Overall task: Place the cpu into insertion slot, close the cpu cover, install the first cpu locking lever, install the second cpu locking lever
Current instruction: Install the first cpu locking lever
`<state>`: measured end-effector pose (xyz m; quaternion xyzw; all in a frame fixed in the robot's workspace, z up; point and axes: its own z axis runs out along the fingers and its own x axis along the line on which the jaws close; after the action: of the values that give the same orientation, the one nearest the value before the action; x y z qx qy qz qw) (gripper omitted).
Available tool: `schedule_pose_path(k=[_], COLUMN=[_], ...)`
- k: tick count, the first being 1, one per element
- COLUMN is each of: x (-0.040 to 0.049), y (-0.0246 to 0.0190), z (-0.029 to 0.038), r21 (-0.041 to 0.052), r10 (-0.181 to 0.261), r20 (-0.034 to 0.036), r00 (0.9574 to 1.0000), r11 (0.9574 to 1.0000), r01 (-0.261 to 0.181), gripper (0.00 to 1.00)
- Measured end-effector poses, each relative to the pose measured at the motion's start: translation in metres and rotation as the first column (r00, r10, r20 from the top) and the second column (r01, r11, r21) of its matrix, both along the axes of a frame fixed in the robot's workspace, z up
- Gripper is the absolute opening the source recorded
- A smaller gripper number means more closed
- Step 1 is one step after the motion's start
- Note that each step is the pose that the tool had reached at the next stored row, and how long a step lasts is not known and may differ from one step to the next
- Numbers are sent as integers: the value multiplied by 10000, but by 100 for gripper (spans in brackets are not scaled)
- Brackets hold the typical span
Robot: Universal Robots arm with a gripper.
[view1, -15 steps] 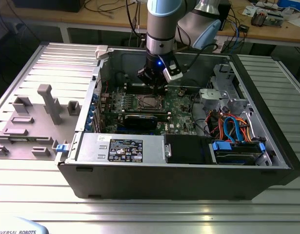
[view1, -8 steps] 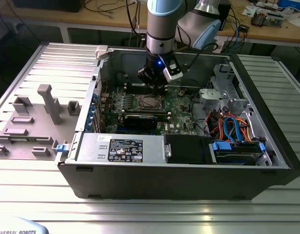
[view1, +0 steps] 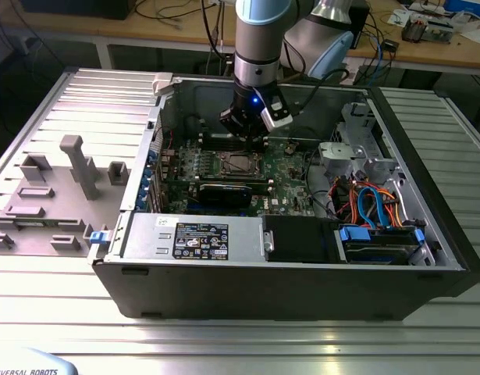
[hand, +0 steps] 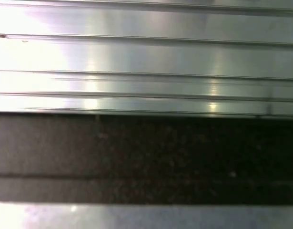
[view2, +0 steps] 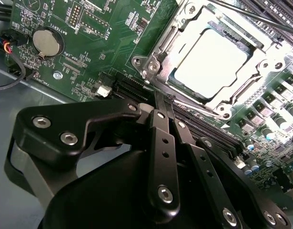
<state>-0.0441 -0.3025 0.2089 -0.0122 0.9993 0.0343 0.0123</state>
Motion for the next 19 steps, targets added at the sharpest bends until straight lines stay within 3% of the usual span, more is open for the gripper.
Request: schedule_pose_path(k=[12, 19], x=[4, 4], y=[-1, 0], z=[-56, -66], r21=[-228, -252], r10=[-2, -3], r20=[-1, 0], r00=[10000, 10000], r11=[9997, 9997], r01=[2, 3], gripper=[11, 11])
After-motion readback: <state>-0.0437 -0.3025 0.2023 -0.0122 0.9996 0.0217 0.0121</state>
